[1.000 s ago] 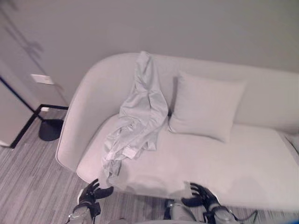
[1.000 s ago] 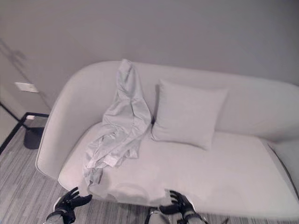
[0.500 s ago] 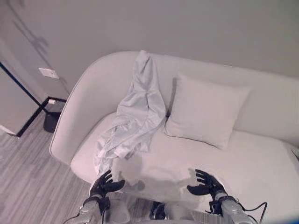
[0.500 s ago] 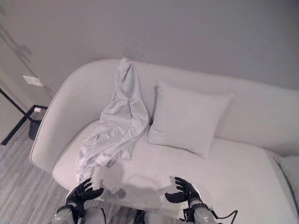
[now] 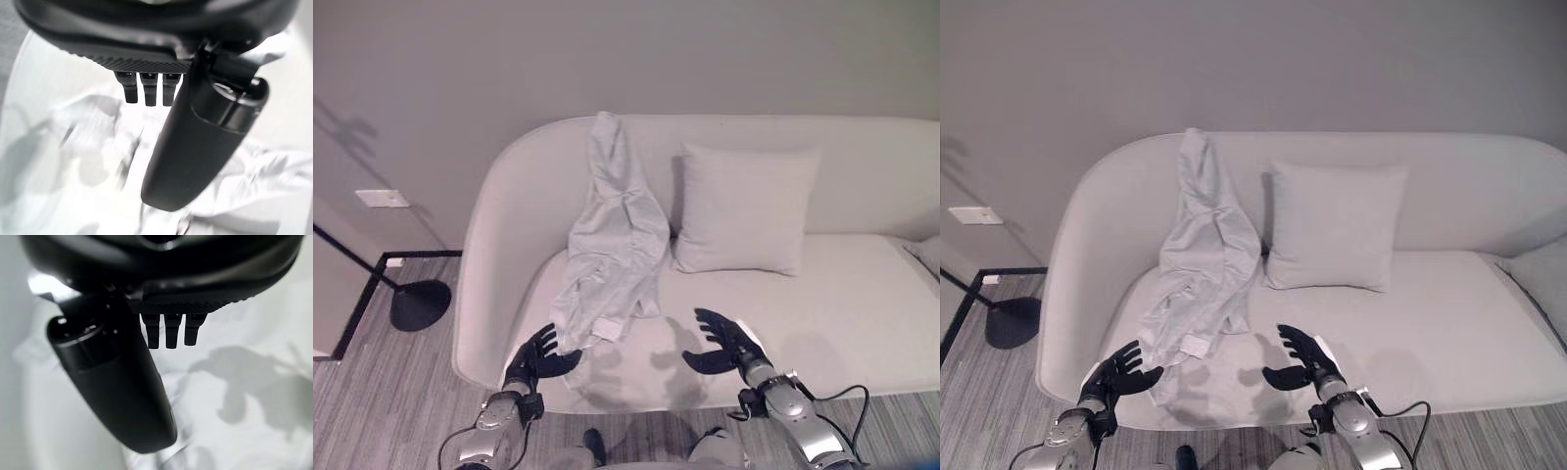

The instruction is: Hang the clothes on the sofa on the clothes rack.

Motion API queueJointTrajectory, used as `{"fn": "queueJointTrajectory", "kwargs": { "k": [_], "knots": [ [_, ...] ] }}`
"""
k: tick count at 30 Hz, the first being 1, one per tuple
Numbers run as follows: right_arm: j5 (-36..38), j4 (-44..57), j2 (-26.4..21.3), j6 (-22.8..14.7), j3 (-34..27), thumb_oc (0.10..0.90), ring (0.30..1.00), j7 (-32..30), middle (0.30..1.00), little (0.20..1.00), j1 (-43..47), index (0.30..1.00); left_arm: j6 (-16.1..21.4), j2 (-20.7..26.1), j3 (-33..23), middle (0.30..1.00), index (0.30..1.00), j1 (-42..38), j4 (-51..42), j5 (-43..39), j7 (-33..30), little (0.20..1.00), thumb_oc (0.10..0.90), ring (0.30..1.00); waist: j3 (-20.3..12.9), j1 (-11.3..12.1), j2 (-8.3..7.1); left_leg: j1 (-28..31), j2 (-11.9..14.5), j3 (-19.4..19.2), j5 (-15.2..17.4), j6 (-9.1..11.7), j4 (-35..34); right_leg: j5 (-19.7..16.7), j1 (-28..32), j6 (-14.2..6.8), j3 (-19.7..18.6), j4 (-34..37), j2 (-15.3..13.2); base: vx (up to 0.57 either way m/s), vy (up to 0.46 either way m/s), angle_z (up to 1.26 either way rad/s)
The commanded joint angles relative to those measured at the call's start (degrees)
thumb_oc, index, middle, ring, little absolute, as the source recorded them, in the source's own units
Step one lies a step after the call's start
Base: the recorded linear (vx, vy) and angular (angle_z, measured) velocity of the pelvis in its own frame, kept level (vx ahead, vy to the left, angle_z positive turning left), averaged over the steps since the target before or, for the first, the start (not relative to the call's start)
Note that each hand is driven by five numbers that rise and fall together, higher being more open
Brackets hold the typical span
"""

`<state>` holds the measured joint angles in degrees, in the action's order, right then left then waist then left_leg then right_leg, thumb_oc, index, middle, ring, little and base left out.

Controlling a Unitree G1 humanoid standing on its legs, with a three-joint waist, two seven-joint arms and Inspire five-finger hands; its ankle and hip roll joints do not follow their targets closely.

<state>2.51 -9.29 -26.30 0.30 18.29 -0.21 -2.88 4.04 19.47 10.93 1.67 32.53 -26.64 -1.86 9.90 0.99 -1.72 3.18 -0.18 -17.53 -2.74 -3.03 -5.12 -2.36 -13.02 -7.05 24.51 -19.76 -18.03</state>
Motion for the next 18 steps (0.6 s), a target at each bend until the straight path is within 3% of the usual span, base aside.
{"fn": "queueJointTrajectory", "kwargs": {
  "k": [1, 4, 5, 12, 14, 15, 18],
  "knots": [
    [-2.1, -5.9, -4.5, -3.8, -5.0, 0.8, 0.9, -3.5, 0.9, 0.9, 13.4, 0.9, 4.6, -0.1, 0.2, 0.9, 0.9, -5.5, -5.8, 0.9, 0.9, 0.9, 0.8, 0.9, 3.4, 0.8, -2.23, 1.5, 5.3, 2.3, 4.9, 6.6, 0.1, -2.7, 7.8, -1.4, -6.9, 17.5, 5.6, 0.08, 0.017, 0.39],
    [-2.7, -8.4, -6.5, -3.3, -4.8, 0.8, 0.9, -6.0, 0.9, 0.9, 19.4, 0.9, 5.3, -0.7, 1.6, 0.9, 0.9, -7.2, -7.7, 0.1, 0.5, 0.9, 0.8, 0.9, 3.2, 1.5, -2.84, 0.1, 4.5, 3.7, 5.1, 6.5, 0.1, -5.2, 9.3, -1.9, -7.2, 23.1, 6.5, 0.03, -0.056, 0.65],
    [-3.3, -11.1, -7.8, -2.8, -4.0, 0.8, 0.9, -8.6, 0.9, 0.9, 26.0, 0.9, 5.6, -0.6, 2.6, 0.9, 0.9, -8.3, -10.5, -0.9, -0.2, 0.9, 0.8, 0.9, 3.2, 2.0, -2.94, -2.0, 4.6, 4.1, 4.3, 6.5, 0.1, -6.5, 8.5, -2.2, -6.2, 24.8, 6.6, -0.03, -0.095, 0.47],
    [-3.4, -22.5, -12.4, -1.4, 0.0, 0.8, 0.9, -14.4, 0.9, 0.9, 45.7, 0.9, 6.6, -0.5, 7.5, 0.9, 0.9, -11.3, -16.8, -3.0, -0.4, 0.9, 0.8, 0.9, 5.8, 3.5, -2.73, -7.9, 5.2, 5.2, 1.9, 7.2, 0.1, -6.4, 4.3, -2.3, -6.0, 24.8, 7.0, -0.08, -0.027, 0.05],
    [-3.2, -25.9, -14.7, -1.4, 1.7, 0.8, 0.9, -15.4, 0.9, 0.9, 51.5, 0.9, 6.9, 0.3, 8.8, 0.9, 0.9, -12.6, -18.3, -2.9, -0.2, 0.9, 0.8, 0.9, 6.7, 3.7, -2.41, -9.7, 5.4, 5.5, 1.3, 7.5, 0.1, -6.6, 2.8, -2.4, -5.9, 24.8, 7.0, -0.06, 0.004, 0.04],
    [-3.4, -31.4, -17.5, -1.5, 4.5, 0.8, 0.9, -16.7, 0.9, 0.9, 59.4, 0.9, 7.4, 1.9, 9.5, 0.9, 0.9, -13.7, -21.0, -2.8, 0.0, 0.9, 0.8, 0.9, 7.9, 4.2, -1.93, -12.5, 5.5, 5.8, 0.4, 7.9, 0.1, -6.9, 0.5, -2.6, -6.0, 24.8, 6.9, -0.05, 0.006, -0.02],
    [-3.2, -35.4, -19.7, -1.8, 6.1, 0.8, 0.9, -17.8, 0.9, 0.9, 64.2, 0.9, 7.7, 3.8, 9.5, 0.9, 0.9, -13.3, -23.1, -2.4, 0.2, 0.9, 0.8, 0.9, 9.0, 4.7, -1.32, -14.4, 5.7, 5.9, -0.2, 8.3, 0.1, -7.2, -1.2, -2.7, -6.2, 24.8, 6.8, -0.02, 0.014, -0.07]
  ]
}}
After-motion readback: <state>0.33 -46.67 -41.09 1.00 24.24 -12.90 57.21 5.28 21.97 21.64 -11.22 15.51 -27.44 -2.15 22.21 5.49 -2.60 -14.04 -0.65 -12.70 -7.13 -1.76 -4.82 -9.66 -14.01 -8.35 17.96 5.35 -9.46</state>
